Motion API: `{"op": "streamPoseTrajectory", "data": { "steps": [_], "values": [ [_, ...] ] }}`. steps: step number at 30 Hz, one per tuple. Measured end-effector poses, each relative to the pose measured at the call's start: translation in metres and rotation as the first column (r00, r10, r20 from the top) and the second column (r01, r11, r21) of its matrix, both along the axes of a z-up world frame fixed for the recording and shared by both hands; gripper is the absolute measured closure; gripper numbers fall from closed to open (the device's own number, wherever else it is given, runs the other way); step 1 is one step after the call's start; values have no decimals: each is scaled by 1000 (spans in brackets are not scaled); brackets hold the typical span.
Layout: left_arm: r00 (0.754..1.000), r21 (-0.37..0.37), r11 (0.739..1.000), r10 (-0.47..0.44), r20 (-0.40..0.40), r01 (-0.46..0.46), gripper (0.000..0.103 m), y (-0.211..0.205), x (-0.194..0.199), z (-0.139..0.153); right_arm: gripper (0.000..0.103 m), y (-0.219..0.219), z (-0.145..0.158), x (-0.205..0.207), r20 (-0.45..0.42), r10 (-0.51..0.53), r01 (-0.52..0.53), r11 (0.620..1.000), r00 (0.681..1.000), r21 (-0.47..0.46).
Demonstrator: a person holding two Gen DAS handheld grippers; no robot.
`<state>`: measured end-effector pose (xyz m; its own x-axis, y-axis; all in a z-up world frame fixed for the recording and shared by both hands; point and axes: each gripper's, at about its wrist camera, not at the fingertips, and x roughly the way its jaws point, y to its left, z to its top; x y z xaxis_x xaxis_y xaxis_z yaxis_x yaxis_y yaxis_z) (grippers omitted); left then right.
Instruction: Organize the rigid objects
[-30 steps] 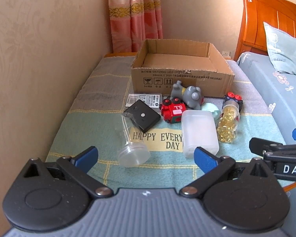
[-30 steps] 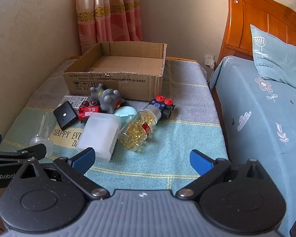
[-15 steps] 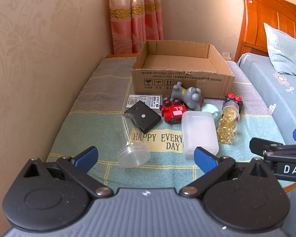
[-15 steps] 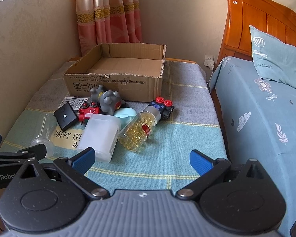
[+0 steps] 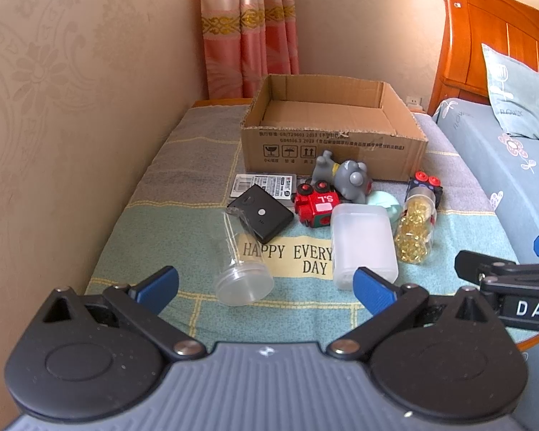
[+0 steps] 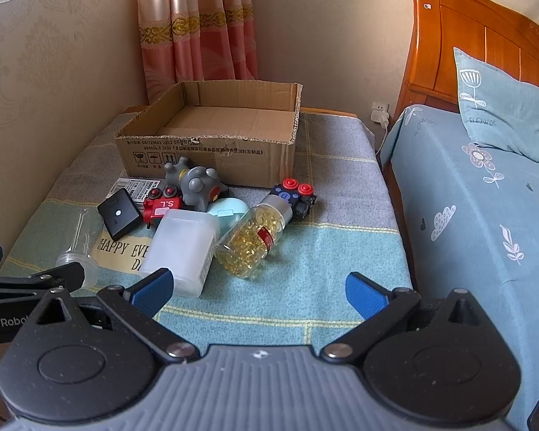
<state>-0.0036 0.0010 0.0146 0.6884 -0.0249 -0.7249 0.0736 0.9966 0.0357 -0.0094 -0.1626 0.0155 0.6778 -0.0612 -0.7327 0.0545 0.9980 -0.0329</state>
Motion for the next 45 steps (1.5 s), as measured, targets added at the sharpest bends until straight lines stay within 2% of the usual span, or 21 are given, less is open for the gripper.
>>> {"op": "streamPoseTrajectory", "data": {
  "steps": [22, 33, 38, 41, 45],
  "values": [
    [1000, 0, 1000, 2, -2, -2, 1, -2, 0, 0, 0, 1, 2, 0, 17, 9, -9, 1000, 1000, -1],
    [999, -30, 999, -20, 28, 20, 1, 7, 9, -3, 0, -1, 4, 5, 58, 85, -87, 996, 995, 23],
    [998, 13, 999, -40, 37, 40, 1, 16, 23, -15, 0, -7, 0, 12, 80, 133, -136, 990, 988, 29],
    [998, 37, 998, -56, -5, 56, 1, 22, 33, -30, 0, -10, -9, 17, 67, 145, -146, 989, 987, 20],
    [998, 34, 999, -26, -57, 28, 1, 32, 43, -52, 0, -16, -23, 26, 25, 135, -136, 990, 991, 41]
  ]
}}
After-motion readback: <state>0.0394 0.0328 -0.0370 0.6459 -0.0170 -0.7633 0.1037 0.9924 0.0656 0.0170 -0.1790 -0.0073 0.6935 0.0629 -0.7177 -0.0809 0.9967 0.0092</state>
